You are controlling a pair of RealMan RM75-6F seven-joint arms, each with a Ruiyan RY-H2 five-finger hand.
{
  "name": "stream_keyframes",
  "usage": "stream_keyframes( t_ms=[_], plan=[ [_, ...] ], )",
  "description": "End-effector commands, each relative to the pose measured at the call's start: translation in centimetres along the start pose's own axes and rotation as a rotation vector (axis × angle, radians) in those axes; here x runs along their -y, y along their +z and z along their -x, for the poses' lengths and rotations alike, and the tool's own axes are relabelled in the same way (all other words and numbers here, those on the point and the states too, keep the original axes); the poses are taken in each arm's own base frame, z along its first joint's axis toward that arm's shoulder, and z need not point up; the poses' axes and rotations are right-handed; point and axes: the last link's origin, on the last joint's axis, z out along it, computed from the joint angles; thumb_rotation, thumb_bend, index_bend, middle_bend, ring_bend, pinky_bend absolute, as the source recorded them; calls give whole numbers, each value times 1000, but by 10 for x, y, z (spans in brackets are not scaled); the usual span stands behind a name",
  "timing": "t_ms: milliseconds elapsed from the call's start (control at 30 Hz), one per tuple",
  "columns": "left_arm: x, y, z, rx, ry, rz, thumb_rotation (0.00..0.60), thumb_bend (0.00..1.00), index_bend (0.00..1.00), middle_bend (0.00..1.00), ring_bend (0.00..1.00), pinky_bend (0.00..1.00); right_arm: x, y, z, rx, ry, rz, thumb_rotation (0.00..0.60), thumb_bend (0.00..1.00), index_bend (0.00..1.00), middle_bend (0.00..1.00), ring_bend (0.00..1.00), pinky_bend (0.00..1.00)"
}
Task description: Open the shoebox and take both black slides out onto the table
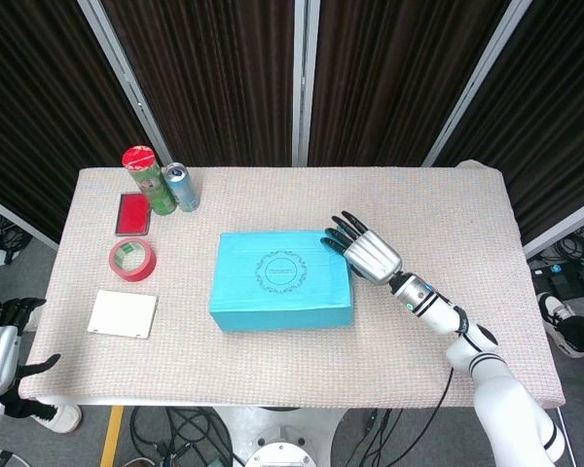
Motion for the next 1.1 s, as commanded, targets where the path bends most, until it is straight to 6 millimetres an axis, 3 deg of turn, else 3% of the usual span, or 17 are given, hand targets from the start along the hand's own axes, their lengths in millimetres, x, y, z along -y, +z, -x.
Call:
stream_keyframes(
  t_ms=[33, 267, 433, 667, 833, 900, 1000, 1100],
  plan=[
    [0, 0, 0, 0, 1, 1, 600, 60, 208, 164, 115, 242, 0, -2, -1, -20, 122, 9, 600, 764, 331, 264, 0, 0],
    [-3, 1, -2, -3, 0, 8, 600, 60, 208, 164, 115, 242, -12, 5, -9, -65, 544, 130, 600, 909, 337, 327, 0, 0],
    [-3, 0, -2, 4, -2, 11, 600, 61, 207, 164, 115, 242, -20, 14, -19, -98, 891, 241, 600, 904, 330, 332, 0, 0],
    [-1, -1, -3, 0, -13, 15, 600, 60, 208, 164, 115, 242, -23, 28, -39, -37, 1368, 423, 600, 880, 212, 290, 0, 0],
    [-1, 0, -2, -1, -18, 20, 600, 60, 208, 164, 115, 242, -23, 39, -46, -43, 1545, 523, 600, 726, 64, 183, 0, 0],
    [0, -1, -2, -1, -22, 19, 600, 60, 208, 164, 115, 242, -23, 44, -47, -51, 1563, 549, 600, 523, 4, 70, 0, 0],
    [1, -1, -1, 1, -26, 16, 600, 60, 207, 164, 115, 242, -23, 52, -48, -103, 1550, 571, 600, 332, 0, 0, 0, 0],
    [2, -2, 0, 3, -28, 16, 600, 60, 208, 164, 115, 242, -25, 58, -53, -223, 1567, 607, 600, 239, 0, 0, 0, 0]
  ],
)
